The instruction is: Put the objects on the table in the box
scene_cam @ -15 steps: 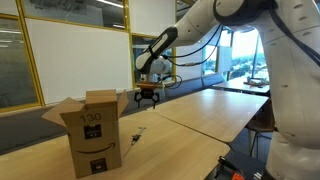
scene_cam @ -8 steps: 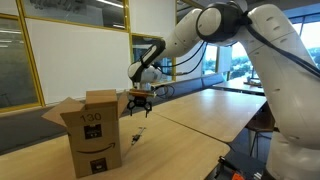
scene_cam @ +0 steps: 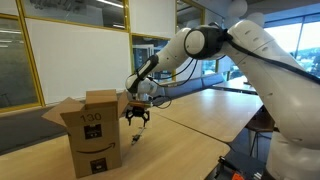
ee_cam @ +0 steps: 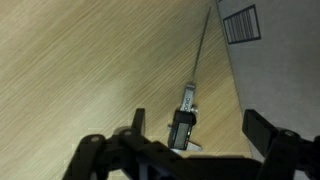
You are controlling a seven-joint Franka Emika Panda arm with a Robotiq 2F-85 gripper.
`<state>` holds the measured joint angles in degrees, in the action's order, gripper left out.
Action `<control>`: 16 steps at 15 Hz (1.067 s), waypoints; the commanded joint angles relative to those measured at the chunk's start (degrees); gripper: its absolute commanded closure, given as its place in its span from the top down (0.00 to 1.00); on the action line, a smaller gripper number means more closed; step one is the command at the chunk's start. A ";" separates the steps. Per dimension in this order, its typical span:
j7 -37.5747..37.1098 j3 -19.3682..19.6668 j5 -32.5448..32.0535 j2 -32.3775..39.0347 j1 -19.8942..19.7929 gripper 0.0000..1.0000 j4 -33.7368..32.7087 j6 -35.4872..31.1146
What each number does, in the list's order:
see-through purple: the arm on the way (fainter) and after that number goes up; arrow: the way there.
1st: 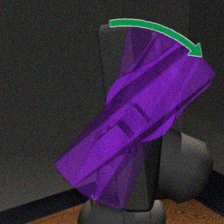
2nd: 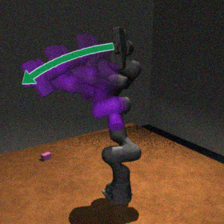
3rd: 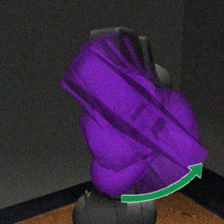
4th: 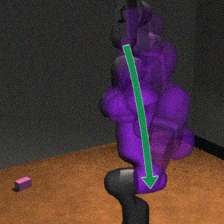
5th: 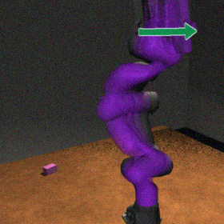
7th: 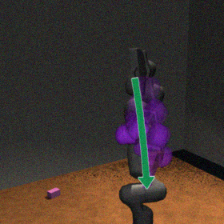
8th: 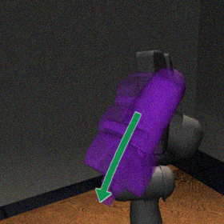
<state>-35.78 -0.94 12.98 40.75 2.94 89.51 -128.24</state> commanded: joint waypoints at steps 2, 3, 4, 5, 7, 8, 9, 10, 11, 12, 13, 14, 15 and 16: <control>-1.00 1.47 0.65 5.93 0.47 1.00 -7.83 3.35; -1.13 1.68 0.53 6.77 0.50 1.00 -8.65 3.67; -1.27 1.82 0.56 7.67 0.42 1.00 -9.81 3.99; -1.37 1.94 0.60 8.46 0.36 1.00 -10.58 4.17; -2.33 2.41 0.45 10.34 0.42 1.00 -13.43 5.33; -2.63 2.47 0.41 11.17 0.41 1.00 -14.62 5.85; -3.30 2.74 0.17 12.28 0.53 1.00 -16.25 6.47; -3.76 2.86 0.05 13.12 0.59 1.00 -17.45 6.96; -4.09 2.88 0.01 14.04 0.54 1.00 -18.74 7.47; -4.42 2.90 0.00 14.91 0.51 1.00 -19.87 7.82; -4.84 2.97 -0.07 15.73 0.52 1.00 -20.94 8.33; -5.32 3.08 -0.18 16.70 0.53 1.00 -21.97 8.58; -5.62 3.07 -0.19 17.49 0.47 1.00 -22.86 8.90; -5.84 3.08 -0.18 18.42 0.36 1.00 -23.79 9.23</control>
<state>-39.61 1.30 12.97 55.01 2.90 72.10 -121.76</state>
